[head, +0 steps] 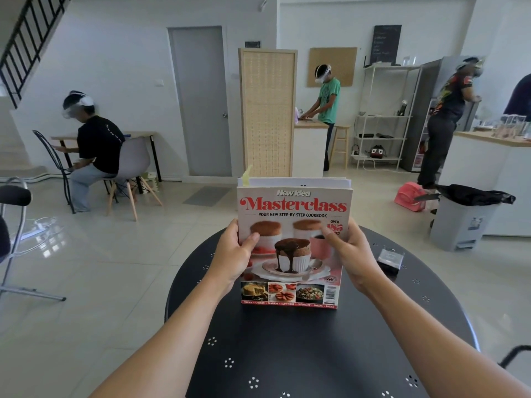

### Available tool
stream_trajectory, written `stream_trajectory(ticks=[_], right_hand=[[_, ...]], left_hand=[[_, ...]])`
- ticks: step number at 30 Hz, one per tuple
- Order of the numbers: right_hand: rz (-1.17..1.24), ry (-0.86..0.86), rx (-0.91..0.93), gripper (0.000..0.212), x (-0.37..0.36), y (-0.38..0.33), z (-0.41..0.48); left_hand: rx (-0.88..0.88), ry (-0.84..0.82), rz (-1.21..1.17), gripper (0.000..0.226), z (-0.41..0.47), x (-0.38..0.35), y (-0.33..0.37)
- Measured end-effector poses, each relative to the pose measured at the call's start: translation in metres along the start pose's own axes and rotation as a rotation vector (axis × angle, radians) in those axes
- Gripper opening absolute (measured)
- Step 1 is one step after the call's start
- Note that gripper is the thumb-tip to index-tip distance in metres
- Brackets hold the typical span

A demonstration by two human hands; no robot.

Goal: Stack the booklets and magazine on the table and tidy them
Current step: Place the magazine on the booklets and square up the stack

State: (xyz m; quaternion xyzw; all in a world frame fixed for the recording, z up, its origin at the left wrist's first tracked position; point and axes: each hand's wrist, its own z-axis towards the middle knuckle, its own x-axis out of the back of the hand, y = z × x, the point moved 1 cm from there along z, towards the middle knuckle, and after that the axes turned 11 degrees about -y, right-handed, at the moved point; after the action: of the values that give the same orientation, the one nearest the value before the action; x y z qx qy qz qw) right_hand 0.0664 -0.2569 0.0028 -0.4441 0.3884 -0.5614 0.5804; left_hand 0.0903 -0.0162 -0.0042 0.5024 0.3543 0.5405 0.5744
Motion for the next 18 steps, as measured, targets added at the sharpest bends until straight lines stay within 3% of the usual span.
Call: stream_trajectory(ticks=[6, 12, 18], right_hand=[[-0.16, -0.003, -0.131, 0.015, 0.002, 0.026, -0.022], [-0.379, -0.011, -0.233, 0.011, -0.001, 0.011, 0.0], [-0.401, -0.09, -0.396, 0.019, -0.006, 0.006, 0.026]], left_hand=[[0.048, -0.031, 0.2, 0.02, -0.014, 0.011, -0.028], [0.117, 0.003, 0.175, 0.019, -0.003, 0.022, -0.023], [0.267, 0.028, 0.177, 0.017, 0.015, 0.034, -0.023]])
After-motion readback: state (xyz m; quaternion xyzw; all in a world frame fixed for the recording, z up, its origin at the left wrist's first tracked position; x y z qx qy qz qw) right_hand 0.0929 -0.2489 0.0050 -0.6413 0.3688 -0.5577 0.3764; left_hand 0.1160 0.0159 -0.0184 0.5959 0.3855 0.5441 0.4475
